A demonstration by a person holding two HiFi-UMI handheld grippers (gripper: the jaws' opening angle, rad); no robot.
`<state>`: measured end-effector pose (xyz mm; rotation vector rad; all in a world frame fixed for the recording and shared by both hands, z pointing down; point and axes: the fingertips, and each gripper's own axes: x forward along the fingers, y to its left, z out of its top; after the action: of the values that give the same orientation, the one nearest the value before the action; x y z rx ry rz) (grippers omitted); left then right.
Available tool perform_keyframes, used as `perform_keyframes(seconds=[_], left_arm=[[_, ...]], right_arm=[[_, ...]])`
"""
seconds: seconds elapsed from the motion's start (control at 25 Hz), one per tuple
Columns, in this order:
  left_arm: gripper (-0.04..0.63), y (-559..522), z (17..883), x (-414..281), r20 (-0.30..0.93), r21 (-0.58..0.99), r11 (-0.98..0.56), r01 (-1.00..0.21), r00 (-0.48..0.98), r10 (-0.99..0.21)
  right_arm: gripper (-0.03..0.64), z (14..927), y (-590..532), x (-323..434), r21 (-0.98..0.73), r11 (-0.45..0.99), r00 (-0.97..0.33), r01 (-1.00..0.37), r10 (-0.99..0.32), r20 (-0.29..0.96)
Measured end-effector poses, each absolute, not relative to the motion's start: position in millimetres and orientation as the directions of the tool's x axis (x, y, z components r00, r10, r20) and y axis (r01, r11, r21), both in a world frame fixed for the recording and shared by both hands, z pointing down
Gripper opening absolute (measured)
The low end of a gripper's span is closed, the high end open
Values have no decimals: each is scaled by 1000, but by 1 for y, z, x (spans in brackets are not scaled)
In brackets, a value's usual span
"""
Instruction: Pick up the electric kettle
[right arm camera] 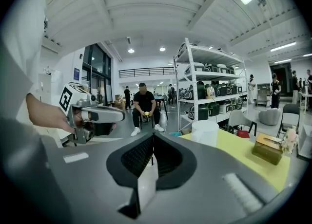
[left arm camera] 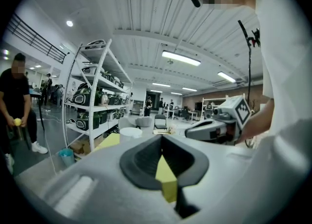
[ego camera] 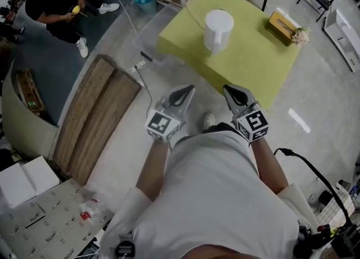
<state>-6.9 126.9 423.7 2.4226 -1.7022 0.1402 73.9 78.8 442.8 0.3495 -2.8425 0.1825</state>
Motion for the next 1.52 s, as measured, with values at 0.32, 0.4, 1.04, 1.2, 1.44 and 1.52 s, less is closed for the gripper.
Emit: perform_keyframes(seconds=[0.32, 0.4, 1.04, 1.2, 1.44, 1.52], left_arm=[[0, 91, 427, 4, 190, 102, -320, -942, 334, -923], [0, 85, 429, 5, 191, 101, -321, -942, 335, -923], [0, 47, 446, -18, 215, 135, -364, -922, 386, -897], [0, 29, 459, -29, 241, 120, -421, -899, 438, -866], [1, -6, 477, -44, 286, 102, -508, -855, 514, -809], [2, -19, 480, -46, 289, 107, -538, -836, 544, -788]], right_arm=[[5, 452, 44, 79, -115, 966, -938, -233, -192, 288], [5, 455, 38, 81, -120, 965, -938, -235, -192, 290], [6, 474, 8, 69, -147, 944, -914, -297, -236, 329], [8, 483, -3, 61, -161, 923, -900, -350, -283, 332], [11, 481, -28, 49, -175, 889, -871, -423, -346, 349], [11, 481, -37, 46, -180, 876, -861, -448, -367, 353]])
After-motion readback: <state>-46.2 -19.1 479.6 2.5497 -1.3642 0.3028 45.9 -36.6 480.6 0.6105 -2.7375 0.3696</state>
